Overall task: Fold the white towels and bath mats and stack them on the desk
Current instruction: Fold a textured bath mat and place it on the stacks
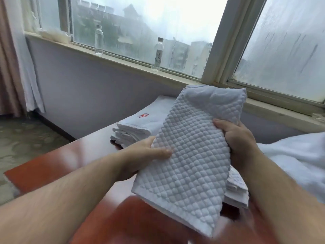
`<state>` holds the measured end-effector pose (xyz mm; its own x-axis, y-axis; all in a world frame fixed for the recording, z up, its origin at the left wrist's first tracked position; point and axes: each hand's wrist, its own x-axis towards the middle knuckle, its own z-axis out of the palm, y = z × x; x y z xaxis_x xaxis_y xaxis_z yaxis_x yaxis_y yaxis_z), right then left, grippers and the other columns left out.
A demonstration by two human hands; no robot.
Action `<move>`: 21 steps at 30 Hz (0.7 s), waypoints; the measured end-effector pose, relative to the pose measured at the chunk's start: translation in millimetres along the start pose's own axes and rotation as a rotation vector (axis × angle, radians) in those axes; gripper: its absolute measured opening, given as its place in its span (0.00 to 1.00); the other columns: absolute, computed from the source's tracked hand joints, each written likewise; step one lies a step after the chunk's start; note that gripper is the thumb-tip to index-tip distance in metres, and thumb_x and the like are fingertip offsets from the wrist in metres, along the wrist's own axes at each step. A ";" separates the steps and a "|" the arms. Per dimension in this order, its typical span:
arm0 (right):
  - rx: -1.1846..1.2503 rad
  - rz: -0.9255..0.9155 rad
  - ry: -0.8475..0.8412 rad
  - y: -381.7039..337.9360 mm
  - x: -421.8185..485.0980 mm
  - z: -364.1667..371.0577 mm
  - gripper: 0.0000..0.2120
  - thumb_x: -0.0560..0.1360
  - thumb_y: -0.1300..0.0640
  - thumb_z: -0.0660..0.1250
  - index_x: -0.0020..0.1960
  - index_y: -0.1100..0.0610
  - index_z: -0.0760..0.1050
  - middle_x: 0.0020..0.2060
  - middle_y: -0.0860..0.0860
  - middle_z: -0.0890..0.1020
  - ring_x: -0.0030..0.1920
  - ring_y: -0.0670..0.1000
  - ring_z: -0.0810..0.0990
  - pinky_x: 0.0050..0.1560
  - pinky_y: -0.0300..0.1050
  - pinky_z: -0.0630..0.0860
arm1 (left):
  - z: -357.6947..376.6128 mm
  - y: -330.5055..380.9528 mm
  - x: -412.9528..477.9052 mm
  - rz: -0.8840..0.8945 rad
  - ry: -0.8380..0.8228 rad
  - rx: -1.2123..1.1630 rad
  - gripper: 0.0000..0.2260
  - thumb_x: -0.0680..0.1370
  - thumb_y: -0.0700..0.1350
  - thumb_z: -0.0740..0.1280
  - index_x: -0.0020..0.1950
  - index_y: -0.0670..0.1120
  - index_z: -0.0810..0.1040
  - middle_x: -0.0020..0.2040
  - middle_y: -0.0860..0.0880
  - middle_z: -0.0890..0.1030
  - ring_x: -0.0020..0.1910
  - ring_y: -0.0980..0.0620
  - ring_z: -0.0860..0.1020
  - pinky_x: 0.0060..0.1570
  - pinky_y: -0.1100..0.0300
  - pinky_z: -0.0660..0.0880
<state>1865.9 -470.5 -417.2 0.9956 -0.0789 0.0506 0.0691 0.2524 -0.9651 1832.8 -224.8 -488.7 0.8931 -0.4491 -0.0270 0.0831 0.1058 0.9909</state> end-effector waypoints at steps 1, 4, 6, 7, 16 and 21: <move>-0.003 -0.008 0.002 -6.5 17.2 -1.5 0.14 0.77 0.65 0.69 0.61 0.56 0.76 0.45 0.58 0.87 0.44 0.63 0.87 0.39 0.60 0.83 | -2.9 10.4 14.0 -0.010 0.004 0.013 0.18 0.78 0.45 0.72 0.67 0.49 0.75 0.61 0.45 0.83 0.59 0.42 0.82 0.56 0.46 0.81; -0.007 -0.004 0.082 -22.0 79.2 -5.1 0.16 0.76 0.63 0.71 0.63 0.59 0.76 0.48 0.60 0.87 0.44 0.63 0.87 0.39 0.60 0.83 | -13.1 42.4 60.1 0.002 0.122 0.091 0.18 0.78 0.49 0.72 0.66 0.48 0.76 0.58 0.44 0.85 0.55 0.42 0.84 0.56 0.42 0.81; -0.049 0.019 0.168 -18.4 117.4 -4.5 0.14 0.75 0.60 0.71 0.59 0.61 0.77 0.44 0.60 0.87 0.41 0.62 0.87 0.38 0.58 0.83 | -20.4 54.0 88.7 0.011 0.262 0.212 0.18 0.77 0.52 0.71 0.65 0.46 0.77 0.57 0.44 0.85 0.54 0.43 0.84 0.57 0.44 0.80; -0.105 0.057 0.191 -7.8 133.4 -6.6 0.12 0.75 0.58 0.70 0.57 0.61 0.77 0.42 0.59 0.87 0.39 0.60 0.87 0.37 0.56 0.83 | -23.5 53.8 100.6 -0.031 0.331 0.378 0.18 0.78 0.54 0.70 0.65 0.47 0.77 0.59 0.46 0.84 0.55 0.44 0.84 0.59 0.46 0.79; -0.567 -0.020 0.384 70.1 181.5 -39.3 0.10 0.76 0.54 0.63 0.37 0.56 0.72 0.32 0.50 0.75 0.35 0.53 0.75 0.34 0.46 0.71 | -26.6 -3.1 129.2 -0.125 0.473 0.999 0.20 0.83 0.62 0.54 0.63 0.48 0.74 0.62 0.47 0.79 0.60 0.46 0.76 0.61 0.50 0.71; -0.674 -0.086 0.378 74.9 176.8 -38.4 0.12 0.78 0.55 0.60 0.36 0.55 0.66 0.32 0.50 0.71 0.37 0.53 0.69 0.38 0.49 0.66 | -19.6 -1.5 117.8 -0.175 0.515 1.056 0.21 0.82 0.62 0.55 0.64 0.48 0.73 0.62 0.46 0.78 0.59 0.45 0.76 0.55 0.51 0.72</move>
<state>2044.7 -502.6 -490.4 0.8910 -0.4255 0.1583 -0.0288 -0.4010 -0.9156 1946.5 -260.5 -495.9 0.9986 0.0503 0.0164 0.0315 -0.8141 0.5799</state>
